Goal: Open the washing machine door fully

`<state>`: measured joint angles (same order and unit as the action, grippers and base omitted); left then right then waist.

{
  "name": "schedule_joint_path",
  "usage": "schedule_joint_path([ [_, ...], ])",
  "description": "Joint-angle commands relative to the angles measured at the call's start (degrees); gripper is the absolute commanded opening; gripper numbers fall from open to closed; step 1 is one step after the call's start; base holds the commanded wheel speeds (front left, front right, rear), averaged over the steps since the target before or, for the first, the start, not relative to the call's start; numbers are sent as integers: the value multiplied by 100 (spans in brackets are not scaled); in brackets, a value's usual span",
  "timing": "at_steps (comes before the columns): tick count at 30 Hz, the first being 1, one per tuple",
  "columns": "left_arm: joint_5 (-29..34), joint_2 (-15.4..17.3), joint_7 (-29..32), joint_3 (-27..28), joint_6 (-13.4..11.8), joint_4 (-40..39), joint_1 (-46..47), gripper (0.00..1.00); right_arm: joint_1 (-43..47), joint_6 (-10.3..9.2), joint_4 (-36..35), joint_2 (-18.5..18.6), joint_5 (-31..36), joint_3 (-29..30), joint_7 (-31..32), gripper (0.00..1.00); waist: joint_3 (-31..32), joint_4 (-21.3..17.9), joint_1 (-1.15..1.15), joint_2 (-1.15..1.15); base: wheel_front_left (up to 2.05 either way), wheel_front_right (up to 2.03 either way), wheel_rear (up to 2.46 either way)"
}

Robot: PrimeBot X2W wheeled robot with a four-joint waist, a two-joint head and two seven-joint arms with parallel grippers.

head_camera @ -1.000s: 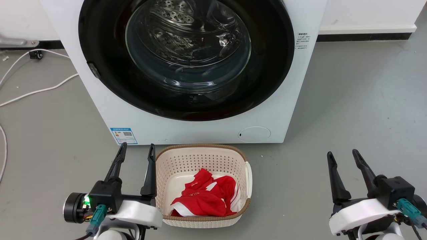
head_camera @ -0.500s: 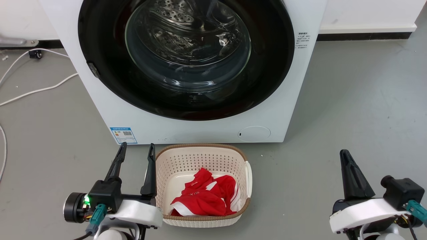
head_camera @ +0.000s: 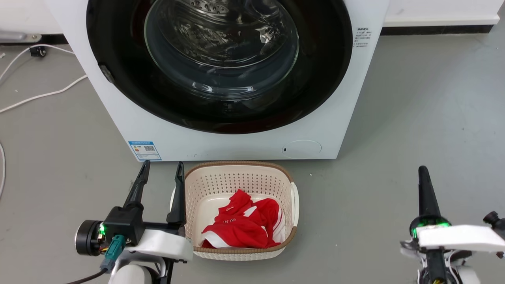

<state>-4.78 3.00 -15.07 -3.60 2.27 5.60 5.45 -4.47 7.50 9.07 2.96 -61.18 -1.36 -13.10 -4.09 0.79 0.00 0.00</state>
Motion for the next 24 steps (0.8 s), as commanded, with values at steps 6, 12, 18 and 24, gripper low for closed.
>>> schedule_joint_path([
  [6,-58,-9,-14,-17,-16,-108,189,100,-504,-1,-89,-14,-2039,-37,200,0,-274,-31,0,0,0,0,0],
  [12,-78,-12,-14,-17,-14,-257,380,100,-1298,-1,56,60,-3725,320,811,0,-681,-58,0,0,0,0,0],
  [18,-155,-13,-14,-56,2,-392,625,100,-2331,-1,561,619,-4442,456,1389,0,-1041,-30,0,0,0,0,0],
  [24,-199,-14,-14,-125,5,-507,835,100,-3390,-1,1186,1285,-4610,102,1836,0,-1354,45,0,0,0,0,0],
])
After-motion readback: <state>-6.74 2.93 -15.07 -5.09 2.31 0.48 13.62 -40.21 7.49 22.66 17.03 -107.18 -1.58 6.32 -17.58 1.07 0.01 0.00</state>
